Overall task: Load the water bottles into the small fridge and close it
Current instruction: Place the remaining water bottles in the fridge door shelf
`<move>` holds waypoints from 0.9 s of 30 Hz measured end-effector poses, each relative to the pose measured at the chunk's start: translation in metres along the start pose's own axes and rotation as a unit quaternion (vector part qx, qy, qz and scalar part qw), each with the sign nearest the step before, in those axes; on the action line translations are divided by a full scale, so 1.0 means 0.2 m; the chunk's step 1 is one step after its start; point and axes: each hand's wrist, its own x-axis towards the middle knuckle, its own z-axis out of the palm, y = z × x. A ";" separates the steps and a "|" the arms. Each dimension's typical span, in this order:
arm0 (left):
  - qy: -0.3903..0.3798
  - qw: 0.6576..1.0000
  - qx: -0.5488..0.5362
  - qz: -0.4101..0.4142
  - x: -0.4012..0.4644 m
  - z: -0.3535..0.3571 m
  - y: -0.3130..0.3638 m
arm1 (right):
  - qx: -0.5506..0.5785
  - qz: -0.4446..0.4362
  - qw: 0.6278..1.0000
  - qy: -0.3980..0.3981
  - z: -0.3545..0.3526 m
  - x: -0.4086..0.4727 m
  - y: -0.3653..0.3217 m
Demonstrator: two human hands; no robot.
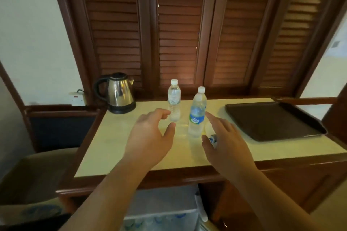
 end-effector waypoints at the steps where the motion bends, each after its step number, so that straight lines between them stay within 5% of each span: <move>1: -0.006 1.000 0.003 0.004 0.12 0.03 -0.01 | -0.004 0.013 1.000 -0.002 0.00 0.09 -0.03; 15: -0.169 0.980 0.088 0.060 1.32 0.50 -0.36 | -0.055 0.129 0.990 0.013 0.31 0.91 -0.06; 27: -0.047 0.996 -0.030 0.063 0.96 0.42 -0.42 | -0.034 0.087 0.990 0.106 0.27 0.62 -0.05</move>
